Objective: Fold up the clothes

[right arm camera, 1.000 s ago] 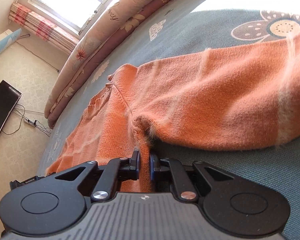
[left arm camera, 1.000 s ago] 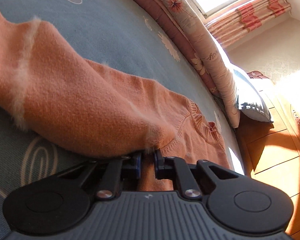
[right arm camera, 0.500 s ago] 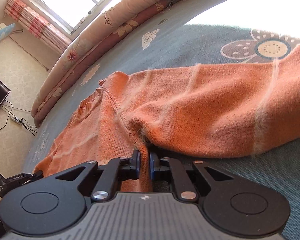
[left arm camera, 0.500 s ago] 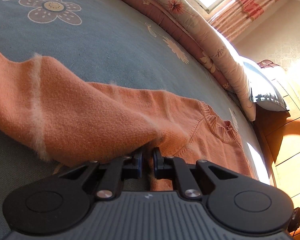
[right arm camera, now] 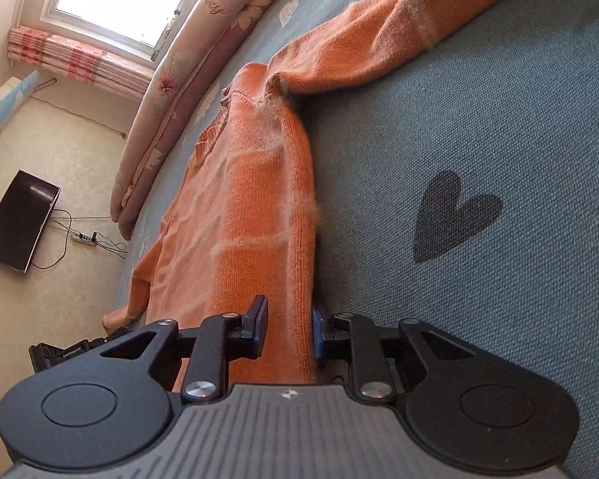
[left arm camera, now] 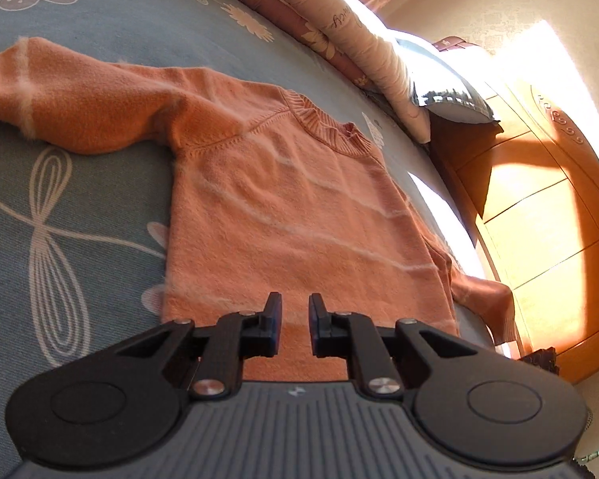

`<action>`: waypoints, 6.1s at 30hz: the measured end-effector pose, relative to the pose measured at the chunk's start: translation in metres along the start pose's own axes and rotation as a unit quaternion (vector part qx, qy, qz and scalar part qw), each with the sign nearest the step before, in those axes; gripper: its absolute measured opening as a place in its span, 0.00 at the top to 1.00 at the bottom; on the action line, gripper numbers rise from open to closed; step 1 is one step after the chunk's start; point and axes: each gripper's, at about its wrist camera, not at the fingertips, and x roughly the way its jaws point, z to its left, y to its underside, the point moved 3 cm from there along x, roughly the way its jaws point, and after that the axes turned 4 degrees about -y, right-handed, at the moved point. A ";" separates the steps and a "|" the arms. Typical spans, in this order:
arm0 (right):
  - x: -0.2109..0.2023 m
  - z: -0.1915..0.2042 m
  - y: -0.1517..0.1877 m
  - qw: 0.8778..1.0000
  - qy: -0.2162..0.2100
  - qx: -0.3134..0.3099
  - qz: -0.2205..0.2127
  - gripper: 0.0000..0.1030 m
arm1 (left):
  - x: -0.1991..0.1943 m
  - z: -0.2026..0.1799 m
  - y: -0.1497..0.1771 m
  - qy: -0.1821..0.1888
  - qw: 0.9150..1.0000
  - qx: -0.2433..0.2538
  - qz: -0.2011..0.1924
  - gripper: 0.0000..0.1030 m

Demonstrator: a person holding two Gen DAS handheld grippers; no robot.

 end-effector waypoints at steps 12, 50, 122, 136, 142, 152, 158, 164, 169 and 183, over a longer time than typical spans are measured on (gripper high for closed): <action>-0.031 0.007 0.013 0.996 0.073 -0.044 0.002 0.84 | 0.016 -0.001 0.038 -0.062 0.996 0.019 0.061 0.81; 0.073 0.024 -0.133 0.998 0.043 -0.038 -0.026 0.50 | 0.044 -0.039 -0.006 -0.101 0.988 0.115 0.028 0.68; -0.005 0.062 0.033 0.988 0.100 -0.114 -0.041 0.39 | 0.001 -0.004 -0.001 -0.185 0.979 0.085 -0.008 0.62; 0.002 0.098 0.117 0.959 0.179 -0.217 -0.045 0.12 | 0.016 -0.079 0.109 -0.209 0.946 0.248 0.007 0.30; -0.027 0.099 0.144 0.955 0.179 -0.230 -0.051 0.11 | -0.019 -0.075 0.130 -0.240 0.938 0.248 0.010 0.29; 0.016 0.118 0.152 0.925 0.244 -0.291 -0.018 0.00 | 0.014 -0.112 0.135 -0.244 0.925 0.293 0.002 0.25; 0.009 0.113 0.171 0.914 0.245 -0.319 -0.042 0.00 | -0.005 -0.094 0.161 -0.242 0.931 0.275 -0.002 0.15; 0.004 0.108 0.175 0.914 0.230 -0.329 -0.062 0.00 | -0.043 -0.080 0.157 -0.231 0.945 0.230 0.005 0.14; 0.002 0.107 0.177 0.914 0.227 -0.330 -0.070 0.00 | -0.057 -0.079 0.130 -0.156 0.979 0.132 -0.006 0.14; -0.001 0.099 0.189 0.905 0.208 -0.351 -0.121 0.00 | -0.051 -0.066 0.135 -0.193 0.975 0.114 0.007 0.14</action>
